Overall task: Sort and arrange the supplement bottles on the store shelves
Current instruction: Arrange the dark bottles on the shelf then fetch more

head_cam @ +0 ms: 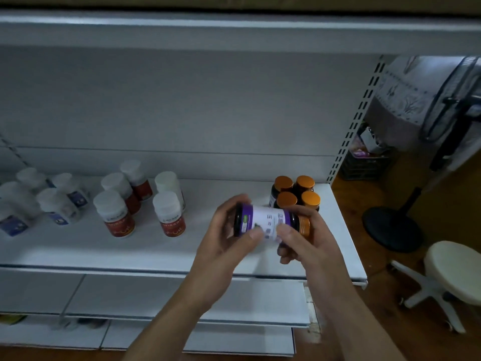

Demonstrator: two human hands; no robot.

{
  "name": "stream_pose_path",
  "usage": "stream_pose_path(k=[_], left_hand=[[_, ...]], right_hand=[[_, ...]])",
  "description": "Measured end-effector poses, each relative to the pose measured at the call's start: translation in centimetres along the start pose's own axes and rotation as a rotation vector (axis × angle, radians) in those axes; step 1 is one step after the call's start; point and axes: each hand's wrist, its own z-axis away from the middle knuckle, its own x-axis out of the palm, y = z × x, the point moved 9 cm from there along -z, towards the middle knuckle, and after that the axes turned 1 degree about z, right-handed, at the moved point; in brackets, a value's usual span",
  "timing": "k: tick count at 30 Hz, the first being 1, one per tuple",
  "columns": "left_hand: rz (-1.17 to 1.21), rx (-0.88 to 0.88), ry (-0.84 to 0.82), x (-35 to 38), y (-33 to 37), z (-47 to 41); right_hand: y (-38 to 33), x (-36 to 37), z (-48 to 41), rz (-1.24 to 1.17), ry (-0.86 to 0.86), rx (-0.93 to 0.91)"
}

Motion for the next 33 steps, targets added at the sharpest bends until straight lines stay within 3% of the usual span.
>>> stream_pose_path(k=[3,9,14,20,25,30,33], left_hand=[[0.017,0.089,-0.095,0.1,0.7,-0.4],[-0.003,-0.003,0.062,-1.5,-0.4,-1.9],[-0.016,0.093,-0.101,-0.6,0.3,-2.2],[-0.08,0.004,0.067,-2.0,-0.5,-3.0],[-0.002,0.081,-0.082,-0.6,0.0,-2.6],[-0.022,-0.005,0.056,-1.4,-0.6,-2.7],[-0.056,0.014,-0.016,-0.9,-0.7,-2.5]], right_hand=[[0.3,0.0,-0.6,-0.005,-0.006,0.041],[-0.7,0.5,-1.2,0.052,-0.092,-0.028],[-0.4,-0.2,-2.3,0.04,-0.021,0.013],[-0.1,0.2,-2.4,0.061,-0.079,-0.017],[0.3,-0.2,-2.6,0.037,-0.034,0.037],[0.4,0.0,-2.3,0.078,-0.092,0.007],[0.6,-0.3,-2.3,0.063,-0.036,0.021]])
